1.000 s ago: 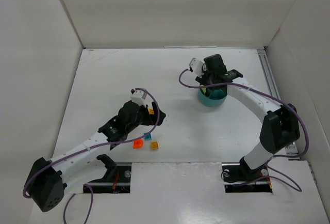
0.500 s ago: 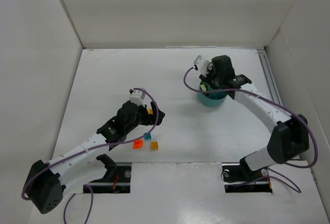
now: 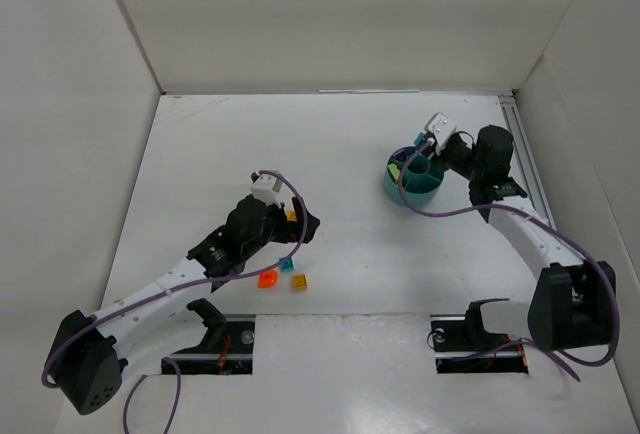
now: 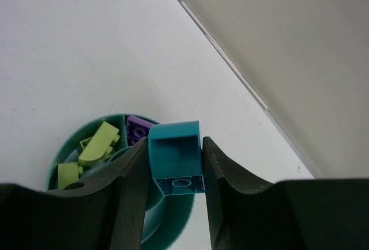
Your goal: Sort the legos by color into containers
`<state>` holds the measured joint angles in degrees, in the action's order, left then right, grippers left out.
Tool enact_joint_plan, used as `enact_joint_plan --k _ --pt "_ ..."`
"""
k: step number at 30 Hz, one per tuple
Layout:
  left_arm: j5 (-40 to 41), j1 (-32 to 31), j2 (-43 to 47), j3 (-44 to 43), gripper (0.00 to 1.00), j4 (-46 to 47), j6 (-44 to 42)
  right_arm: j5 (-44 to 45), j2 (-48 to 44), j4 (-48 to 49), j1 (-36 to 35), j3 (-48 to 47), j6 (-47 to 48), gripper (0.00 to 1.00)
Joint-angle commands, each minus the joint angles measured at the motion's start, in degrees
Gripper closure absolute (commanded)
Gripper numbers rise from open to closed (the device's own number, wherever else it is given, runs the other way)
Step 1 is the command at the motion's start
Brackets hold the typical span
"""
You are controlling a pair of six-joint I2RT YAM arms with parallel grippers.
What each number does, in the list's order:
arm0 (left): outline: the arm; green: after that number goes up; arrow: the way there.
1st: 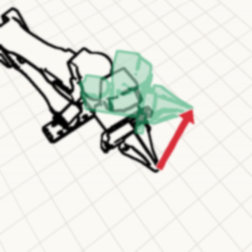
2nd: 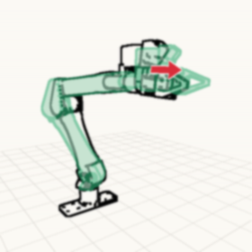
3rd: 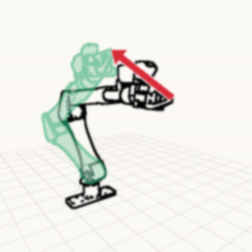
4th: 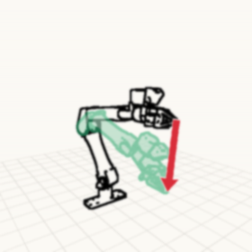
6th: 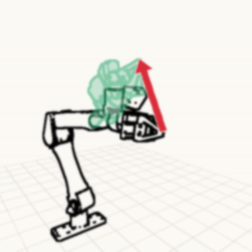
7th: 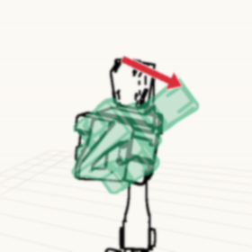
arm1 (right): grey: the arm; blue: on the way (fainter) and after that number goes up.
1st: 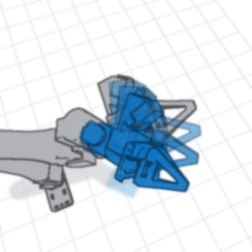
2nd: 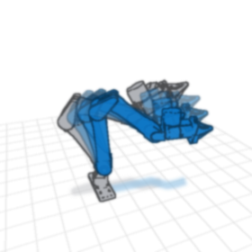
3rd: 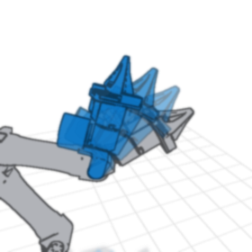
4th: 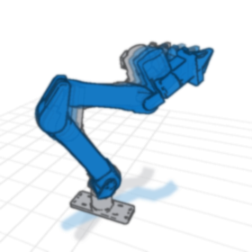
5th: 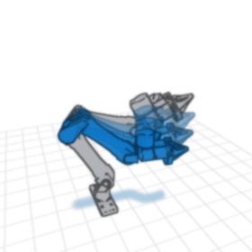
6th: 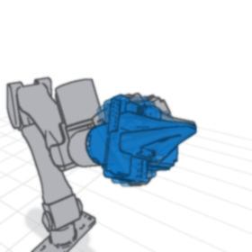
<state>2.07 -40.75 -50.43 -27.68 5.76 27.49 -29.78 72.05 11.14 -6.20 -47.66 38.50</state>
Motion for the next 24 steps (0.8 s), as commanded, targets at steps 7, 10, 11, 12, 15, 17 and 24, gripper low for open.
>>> enact_joint_plan --k 7,10,11,12,15,17,24 --pt "-0.31 0.23 -0.98 -2.64 0.00 2.77 -0.77 -18.03 1.77 17.68 3.21 4.68 -4.22 0.83" --pt "-0.84 0.23 -1.68 -3.17 0.00 3.38 -0.77 -19.96 4.32 21.81 4.53 6.35 -6.50 0.83" --pt "-0.84 0.23 -2.29 -3.17 0.00 3.38 -0.77 -20.66 4.93 21.82 4.53 6.35 -6.51 0.83" --pt "-0.84 0.23 -2.82 -3.69 0.00 3.38 -0.77 -20.67 5.46 23.30 5.05 6.96 -7.03 0.83" --pt "-0.84 0.23 -3.35 -3.70 0.00 2.16 -0.77 -19.89 6.00 23.32 5.05 7.49 -7.65 0.83" --pt "-0.31 0.23 -3.35 -3.70 0.00 2.15 -0.77 -19.88 5.20 23.32 5.58 9.07 -7.12 0.82" --pt "-0.31 0.23 -3.97 -4.22 0.00 2.15 -0.77 -18.82 5.55 23.32 6.72 11.10 -7.12 0.76"
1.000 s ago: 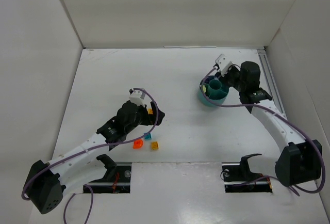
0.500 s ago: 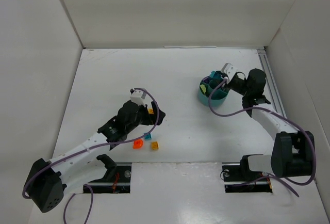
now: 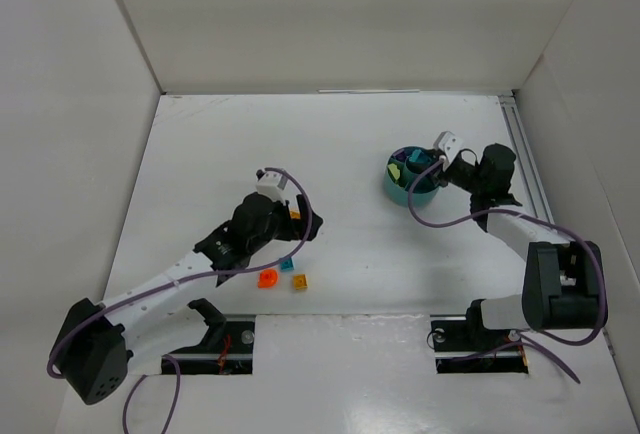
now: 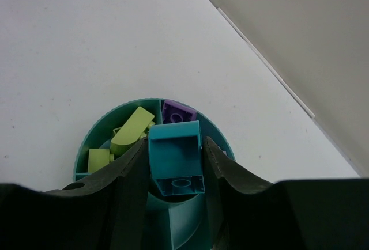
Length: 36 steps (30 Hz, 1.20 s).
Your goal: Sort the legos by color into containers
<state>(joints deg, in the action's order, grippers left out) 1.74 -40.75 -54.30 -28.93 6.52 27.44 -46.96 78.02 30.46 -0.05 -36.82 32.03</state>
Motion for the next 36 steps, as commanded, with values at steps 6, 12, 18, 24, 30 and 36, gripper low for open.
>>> enact_joint_plan --k 6,12,18,24,30,36 --pt "0.55 0.23 -1.24 -4.03 0.00 0.34 0.50 -2.17 0.91 4.00 1.11 0.26 -1.79 0.46" --pt "3.35 0.23 -2.38 -5.79 0.00 -2.65 2.52 -1.39 -2.87 1.46 1.11 -0.27 -1.80 0.27" --pt "5.65 3.13 -7.99 -11.14 0.00 -8.97 7.00 9.64 -11.38 -9.87 1.11 -2.73 -1.80 0.23" --pt "4.51 8.85 -18.01 -16.77 0.03 -11.62 10.96 32.70 -22.63 -27.63 1.11 -2.30 -3.47 0.00" --pt "5.20 9.38 -27.51 -21.79 0.10 -15.13 12.10 41.68 -28.18 -32.99 0.58 0.87 -6.35 0.00" --pt "9.69 9.38 -33.14 -26.62 0.07 -25.93 18.70 47.39 -27.66 -35.64 0.58 0.34 -7.95 0.00"
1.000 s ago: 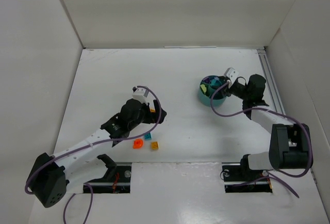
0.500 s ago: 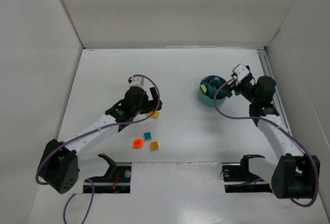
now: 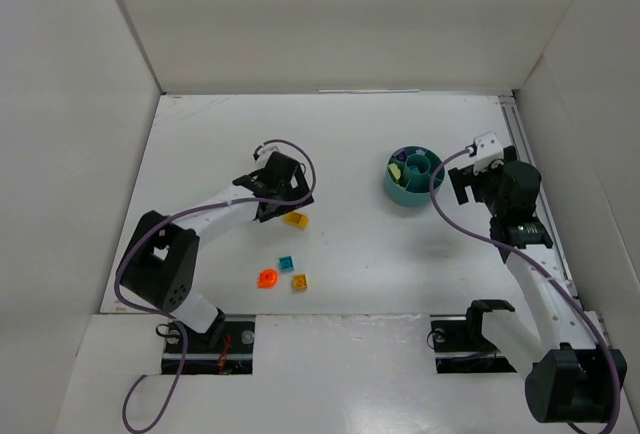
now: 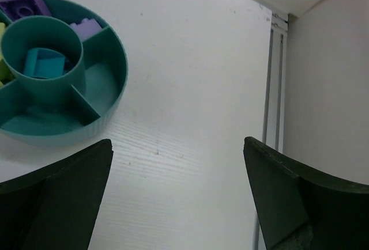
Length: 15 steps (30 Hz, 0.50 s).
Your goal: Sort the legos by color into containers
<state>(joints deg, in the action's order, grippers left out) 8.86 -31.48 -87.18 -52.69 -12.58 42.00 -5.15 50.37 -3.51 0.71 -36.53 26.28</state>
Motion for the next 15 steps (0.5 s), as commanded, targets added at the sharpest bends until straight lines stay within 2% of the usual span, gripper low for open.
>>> enact_joint_plan --k 1,4,11,15 --pt "1.52 0.11 -0.27 -2.86 0.07 -6.85 4.14 6.37 -0.01 -2.29 -0.18 0.06 -2.20 0.00" --pt "-1.91 0.11 -0.27 -2.07 0.06 -5.36 6.77 7.69 -0.01 -2.82 -0.18 0.06 -2.20 0.00" --pt "-3.77 0.11 -4.93 -2.77 0.06 -4.30 11.61 7.70 -0.54 -2.82 -0.71 0.06 -2.73 0.00" --pt "-3.77 0.72 -6.34 -2.16 0.12 -3.59 13.02 8.22 -0.54 -2.82 -0.71 0.59 -2.73 0.00"
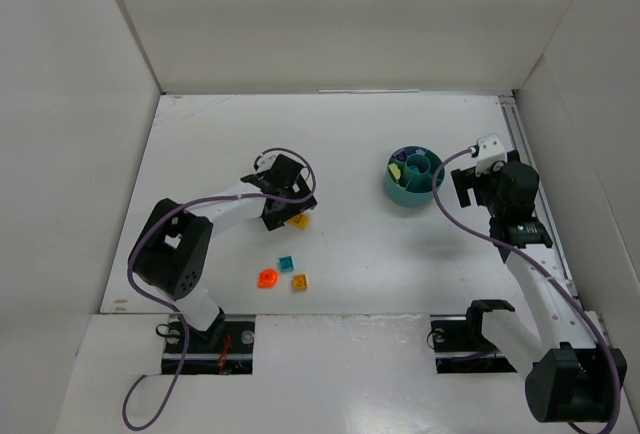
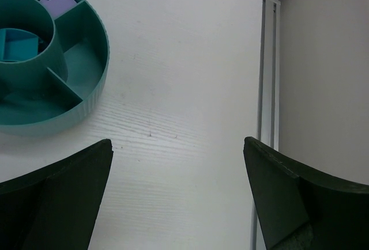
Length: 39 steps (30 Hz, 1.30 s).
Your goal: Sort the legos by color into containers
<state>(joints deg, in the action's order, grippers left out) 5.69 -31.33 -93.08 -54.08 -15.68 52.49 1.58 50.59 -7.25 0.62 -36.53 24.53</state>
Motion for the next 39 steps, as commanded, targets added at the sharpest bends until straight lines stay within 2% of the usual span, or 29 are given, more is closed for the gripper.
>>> enact_joint_plan --k 1,3,8,9,13,16,21,24,25,26,27,30,33,34,36,37,39 --pt "-0.60 0.57 -0.44 -0.76 0.13 -0.49 2.53 1.49 -0.75 0.92 -0.62 0.59 -0.98 0.00" --pt "-0.60 0.57 -0.44 -0.76 0.17 0.04 3.06 2.01 -0.75 0.92 -0.62 0.59 -0.98 0.00" --pt "0.72 0.57 -0.44 -0.14 0.36 0.04 3.67 2.63 -1.81 0.39 -0.62 1.11 -0.98 0.00" --pt "0.72 0.57 -0.44 -0.14 0.42 0.04 3.67 3.16 -1.81 0.39 -0.62 1.11 -0.98 0.00" --pt "1.77 0.57 -0.44 0.47 0.52 0.04 3.67 3.16 -2.34 0.39 -0.62 1.11 -0.98 0.00" --pt "5.45 -1.45 -1.66 -1.45 0.57 -1.88 3.67 3.16 -2.34 -0.14 -0.62 1.11 -0.98 0.00" --pt "8.81 -4.07 -1.67 -4.44 0.74 -4.01 2.45 3.69 -3.91 -0.66 -0.62 1.11 -0.98 0.00" --pt "16.69 -7.33 0.70 -7.08 0.78 -4.01 2.44 3.69 -5.23 -0.66 -0.62 1.64 -0.98 0.00" --pt "19.85 -10.73 1.31 -7.96 0.78 -4.01 2.44 3.69 -6.45 -0.66 -0.62 1.64 -0.98 0.00" --pt "26.67 -12.77 1.93 -8.84 0.78 -4.01 2.44 3.69 -7.16 -0.66 -0.62 2.34 -1.59 0.00" --pt "29.52 -16.36 2.72 -10.50 0.78 -2.61 1.22 4.30 -8.91 -0.66 -0.62 3.13 -2.12 0.00" --pt "34.11 -19.72 2.73 -13.93 0.78 4.04 -4.74 7.71 -11.99 -2.59 -0.62 3.66 -3.87 0.00" --pt "33.51 -22.10 2.73 -15.00 0.78 11.79 -9.49 12.11 -16.39 -6.81 -0.62 3.66 -7.21 0.00" --pt "32.90 -22.80 2.73 -15.00 0.78 18.95 -13.69 12.91 -17.53 -7.69 -0.62 3.66 -7.74 0.00" --pt "31.58 -25.09 2.73 -13.86 0.78 27.15 -17.84 14.23 -20.96 -8.93 -0.62 5.15 -8.36 0.00" --pt "31.05 -25.88 2.03 -12.29 0.78 36.07 -19.95 15.54 -22.01 -9.62 -0.62 5.16 -8.36 0.00" --pt "29.91 -27.55 0.80 -11.14 0.77 44.47 -25.23 16.87 -24.99 -10.24 -0.62 6.64 -10.02 0.00"
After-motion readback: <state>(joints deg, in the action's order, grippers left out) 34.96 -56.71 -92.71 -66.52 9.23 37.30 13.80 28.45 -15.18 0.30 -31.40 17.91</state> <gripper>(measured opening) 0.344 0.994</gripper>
